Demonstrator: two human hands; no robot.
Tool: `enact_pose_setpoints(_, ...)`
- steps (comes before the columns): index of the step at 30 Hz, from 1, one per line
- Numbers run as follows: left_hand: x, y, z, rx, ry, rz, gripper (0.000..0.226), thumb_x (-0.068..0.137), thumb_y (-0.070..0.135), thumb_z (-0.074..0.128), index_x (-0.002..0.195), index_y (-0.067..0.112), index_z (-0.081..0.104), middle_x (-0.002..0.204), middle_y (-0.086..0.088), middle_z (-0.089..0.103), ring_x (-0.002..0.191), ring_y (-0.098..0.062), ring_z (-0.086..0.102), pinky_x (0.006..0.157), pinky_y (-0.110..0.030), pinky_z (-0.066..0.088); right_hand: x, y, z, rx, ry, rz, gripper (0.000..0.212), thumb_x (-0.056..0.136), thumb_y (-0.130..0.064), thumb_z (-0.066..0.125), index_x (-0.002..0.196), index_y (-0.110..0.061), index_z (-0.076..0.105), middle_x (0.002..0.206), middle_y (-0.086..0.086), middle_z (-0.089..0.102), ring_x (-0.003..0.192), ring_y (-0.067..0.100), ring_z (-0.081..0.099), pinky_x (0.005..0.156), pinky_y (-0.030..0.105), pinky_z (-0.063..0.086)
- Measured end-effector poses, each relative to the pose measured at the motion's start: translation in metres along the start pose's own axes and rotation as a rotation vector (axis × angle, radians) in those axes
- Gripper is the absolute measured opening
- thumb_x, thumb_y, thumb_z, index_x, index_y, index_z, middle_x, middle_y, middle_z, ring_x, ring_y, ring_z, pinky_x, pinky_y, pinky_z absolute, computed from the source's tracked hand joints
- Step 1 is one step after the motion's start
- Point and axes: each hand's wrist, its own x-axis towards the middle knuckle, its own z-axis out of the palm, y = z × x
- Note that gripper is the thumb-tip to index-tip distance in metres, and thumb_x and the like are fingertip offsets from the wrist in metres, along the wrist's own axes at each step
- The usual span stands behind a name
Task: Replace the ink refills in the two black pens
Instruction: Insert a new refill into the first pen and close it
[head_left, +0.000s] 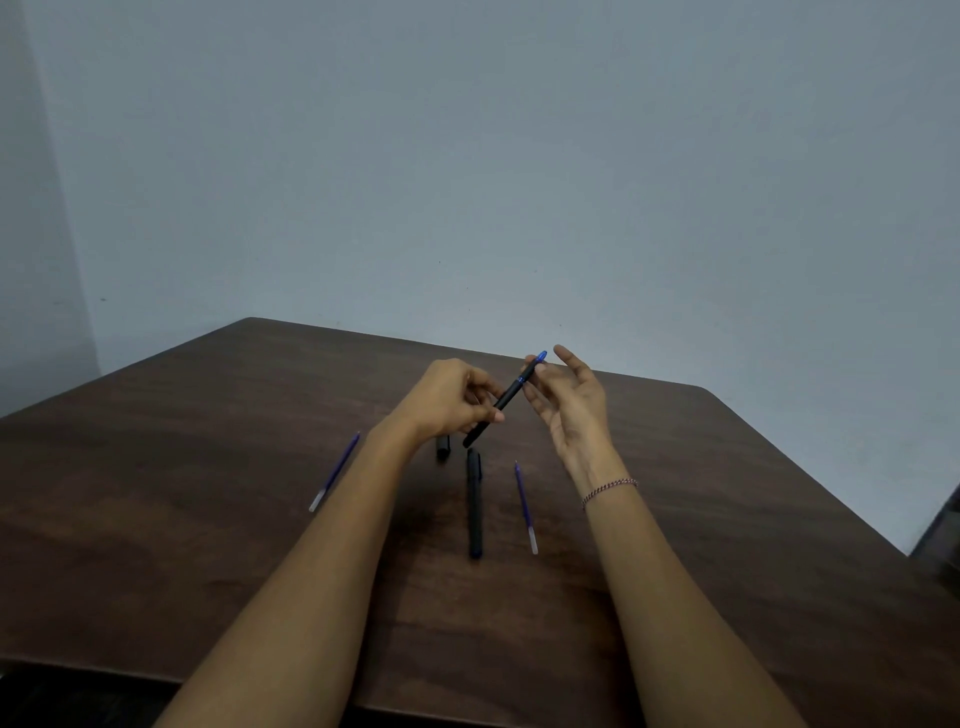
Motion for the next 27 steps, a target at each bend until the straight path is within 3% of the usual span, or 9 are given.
enact_pose_setpoints(3,-0.0003,0.0006,-0.0002,0.003,-0.007,0.006,0.035,0.074,0.011,0.076,0.107,0.007,0.067,0.073,0.004,0.065,0.069,-0.013,0.066,0.053,-0.014,0.053,0.0002,0.0011,-0.002,0.012,0.03,0.004,0.037,0.087,-0.002,0.062,0.121,-0.009,0.05,0.09,0.007,0.066,0.08,0.014,0.067,0.072,0.025,0.058)
enact_pose_setpoints(7,-0.001,0.002,0.0008,0.008,-0.009,0.004,0.036,0.075,0.012,0.076,0.109,0.007,0.066,0.074,0.004,0.065,0.069,-0.01,0.065,0.053,-0.013,0.053,0.0012,0.0011,-0.0011,0.054,-0.004,0.055,0.023,0.095,-0.005,0.05,0.117,-0.01,0.055,0.096,0.011,0.069,0.086,0.018,0.069,0.071,0.024,0.058)
enact_pose_setpoints(14,-0.0018,0.0044,0.0007,0.019,-0.013,0.017,0.035,0.075,0.011,0.076,0.108,0.007,0.066,0.074,0.004,0.064,0.067,-0.006,0.063,0.053,-0.013,0.053,0.0003,0.0011,-0.0005,0.012,-0.031,0.047,0.01,0.092,-0.007,0.056,0.094,-0.013,0.063,0.072,-0.001,0.072,0.071,0.011,0.07,0.067,0.022,0.057)
enact_pose_setpoints(21,-0.002,0.0049,0.0002,0.011,-0.02,0.008,0.034,0.076,0.011,0.075,0.109,0.006,0.066,0.074,0.003,0.064,0.068,-0.008,0.064,0.054,-0.014,0.053,-0.0011,-0.0002,0.0008,0.026,-0.045,0.062,0.013,0.095,-0.011,0.051,0.097,-0.013,0.063,0.08,0.002,0.072,0.075,0.011,0.07,0.069,0.023,0.057)
enact_pose_setpoints(27,-0.0028,0.005,0.001,-0.008,-0.023,0.012,0.035,0.075,0.011,0.076,0.108,0.007,0.066,0.075,0.002,0.064,0.067,-0.009,0.063,0.053,-0.013,0.052,-0.0021,0.0,-0.0006,-0.013,-0.011,0.042,0.005,0.09,-0.014,0.06,0.091,-0.012,0.064,0.08,0.002,0.068,0.074,0.011,0.065,0.063,0.02,0.055)
